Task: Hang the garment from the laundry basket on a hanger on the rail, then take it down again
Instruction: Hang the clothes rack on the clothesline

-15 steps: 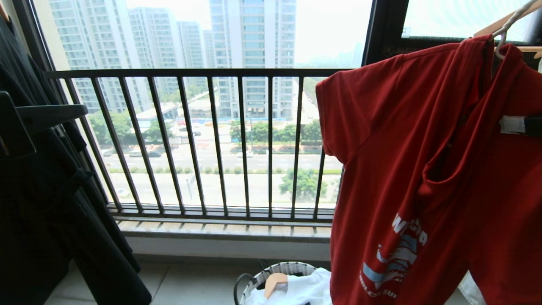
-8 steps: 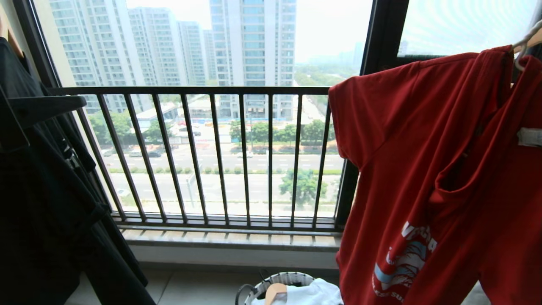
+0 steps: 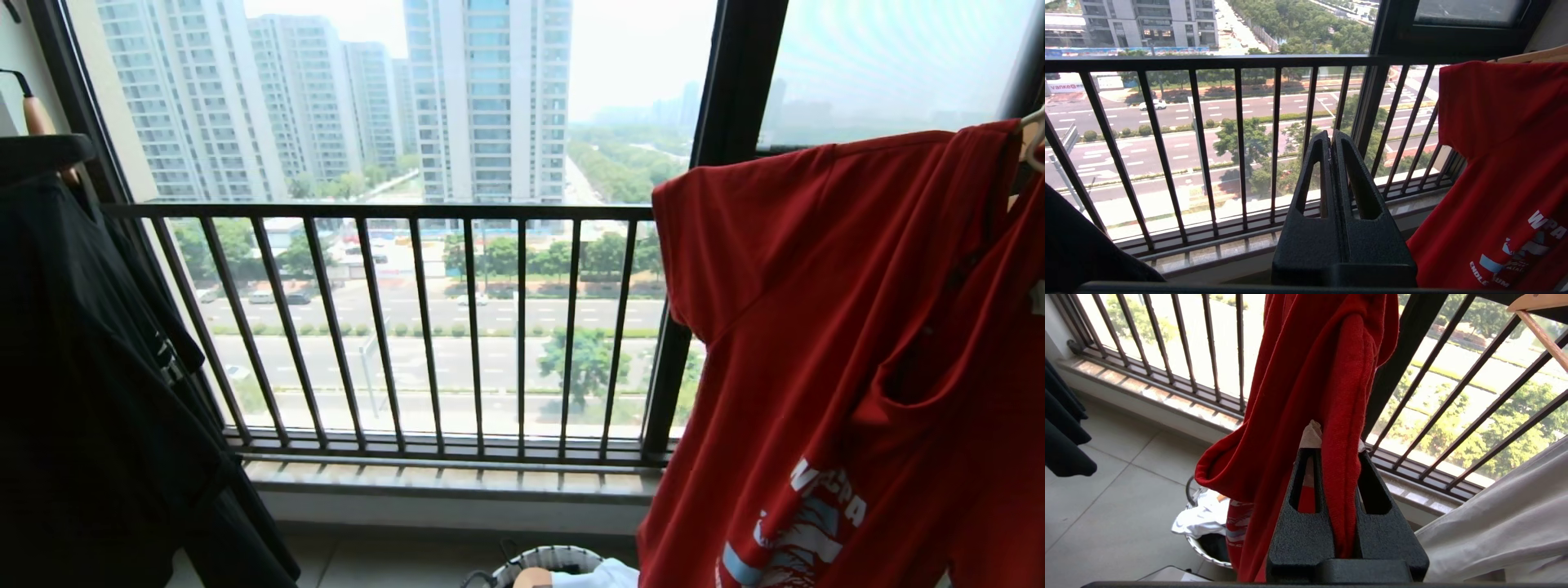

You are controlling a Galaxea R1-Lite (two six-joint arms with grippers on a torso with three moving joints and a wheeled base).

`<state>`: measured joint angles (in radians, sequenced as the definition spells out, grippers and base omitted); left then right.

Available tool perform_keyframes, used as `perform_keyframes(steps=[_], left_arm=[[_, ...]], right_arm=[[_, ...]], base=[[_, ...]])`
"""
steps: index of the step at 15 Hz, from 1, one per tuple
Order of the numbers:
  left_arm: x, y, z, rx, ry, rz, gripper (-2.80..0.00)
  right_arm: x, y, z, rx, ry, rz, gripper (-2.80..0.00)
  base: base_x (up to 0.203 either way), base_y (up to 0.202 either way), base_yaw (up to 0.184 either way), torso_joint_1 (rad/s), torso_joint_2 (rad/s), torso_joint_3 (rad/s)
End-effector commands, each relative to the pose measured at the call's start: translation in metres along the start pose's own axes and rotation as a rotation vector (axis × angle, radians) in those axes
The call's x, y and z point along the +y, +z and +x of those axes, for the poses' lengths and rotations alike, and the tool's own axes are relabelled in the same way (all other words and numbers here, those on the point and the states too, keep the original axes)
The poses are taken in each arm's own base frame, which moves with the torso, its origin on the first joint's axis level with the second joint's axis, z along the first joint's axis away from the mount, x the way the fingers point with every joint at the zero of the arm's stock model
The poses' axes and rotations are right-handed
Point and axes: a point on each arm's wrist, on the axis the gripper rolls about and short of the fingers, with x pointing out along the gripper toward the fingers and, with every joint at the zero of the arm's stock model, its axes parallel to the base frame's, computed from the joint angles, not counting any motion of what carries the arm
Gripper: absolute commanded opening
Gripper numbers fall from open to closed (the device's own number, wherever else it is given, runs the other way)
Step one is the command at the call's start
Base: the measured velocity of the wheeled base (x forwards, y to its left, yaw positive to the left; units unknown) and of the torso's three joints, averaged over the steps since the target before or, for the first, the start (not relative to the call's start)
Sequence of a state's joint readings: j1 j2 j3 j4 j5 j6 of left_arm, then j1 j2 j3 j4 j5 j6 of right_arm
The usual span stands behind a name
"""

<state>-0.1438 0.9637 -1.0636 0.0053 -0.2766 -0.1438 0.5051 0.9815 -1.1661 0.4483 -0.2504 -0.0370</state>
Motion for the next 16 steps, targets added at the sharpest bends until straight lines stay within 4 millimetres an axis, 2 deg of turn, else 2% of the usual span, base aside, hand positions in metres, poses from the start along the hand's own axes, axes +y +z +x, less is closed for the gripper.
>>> perform_keyframes(steps=[1, 16], left_arm=[[-0.001, 0.0007, -0.0027, -0.006, -0.004, 0.001, -2.8], [-0.0007, -0.0001, -0.0018, -0.004, -0.007, 0.0, -2.8]], right_arm=[[-0.0006, -0.0039, -0.0028, 0.002, -0.001, -0.002, -2.8], [-0.0022, -0.0105, -0.0105, -0.011, 0.003, 0.003, -2.8]], base=[[0.0, 0.0, 0.0, 0.285, -0.63, -0.344], [0.0, 0.0, 0.0, 0.17, -0.36, -0.191]])
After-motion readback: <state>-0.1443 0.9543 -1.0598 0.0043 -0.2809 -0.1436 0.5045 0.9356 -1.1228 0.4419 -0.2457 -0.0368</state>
